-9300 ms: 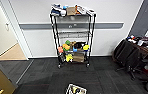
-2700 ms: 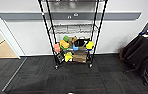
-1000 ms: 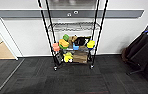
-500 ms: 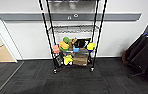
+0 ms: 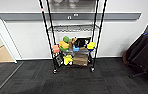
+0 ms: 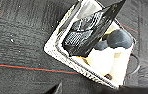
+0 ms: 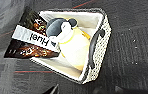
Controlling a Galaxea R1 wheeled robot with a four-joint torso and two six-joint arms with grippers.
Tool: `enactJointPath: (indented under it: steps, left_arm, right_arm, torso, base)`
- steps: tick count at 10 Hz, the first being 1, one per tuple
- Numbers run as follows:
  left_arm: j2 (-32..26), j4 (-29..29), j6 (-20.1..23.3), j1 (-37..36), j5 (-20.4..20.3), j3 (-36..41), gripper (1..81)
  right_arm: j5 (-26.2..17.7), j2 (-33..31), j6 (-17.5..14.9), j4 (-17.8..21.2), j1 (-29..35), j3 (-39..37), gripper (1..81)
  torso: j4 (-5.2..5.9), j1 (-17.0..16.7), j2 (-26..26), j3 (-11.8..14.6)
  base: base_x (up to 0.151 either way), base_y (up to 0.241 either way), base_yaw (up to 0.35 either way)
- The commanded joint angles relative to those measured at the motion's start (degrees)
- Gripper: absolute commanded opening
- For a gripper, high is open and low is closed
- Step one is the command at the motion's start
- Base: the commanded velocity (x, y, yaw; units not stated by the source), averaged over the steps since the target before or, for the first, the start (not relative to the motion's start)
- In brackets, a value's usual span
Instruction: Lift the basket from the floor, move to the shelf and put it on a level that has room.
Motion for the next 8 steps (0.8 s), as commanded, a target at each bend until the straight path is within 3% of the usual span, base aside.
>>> enactJointPath:
  steps: [1,3,7,8]
  left_arm:
    - [-1.3,-2.7,-0.3,-10.3,7.3,-3.0,81.1]
    - [-1.3,-3.5,-0.3,-14.1,10.1,-3.0,81.1]
    - [-0.2,0.0,0.2,-22.2,23.1,-8.1,81.1]
    - [0.5,1.5,0.2,-23.0,23.7,-9.5,81.1]
  right_arm:
    - [-2.3,-1.2,0.5,0.9,5.4,1.0,81.1]
    - [-2.3,-1.3,0.8,1.2,6.2,1.1,81.1]
    - [-5.6,-1.2,0.8,1.8,8.3,1.0,81.1]
    - [-5.6,-1.1,0.8,1.8,8.5,1.1,81.1]
  torso:
    - [0.00,3.6,-5.6,-2.1]
    - [0.00,6.1,-9.6,-2.5]
    - [0.00,11.1,-17.4,-2.0]
    - [0.00,12.3,-19.3,-4.2]
  base:
    - [0.000,0.000,0.000]
    - [0.000,0.000,0.000]
    - [0.000,0.000,0.000]
    - [0.000,0.000,0.000]
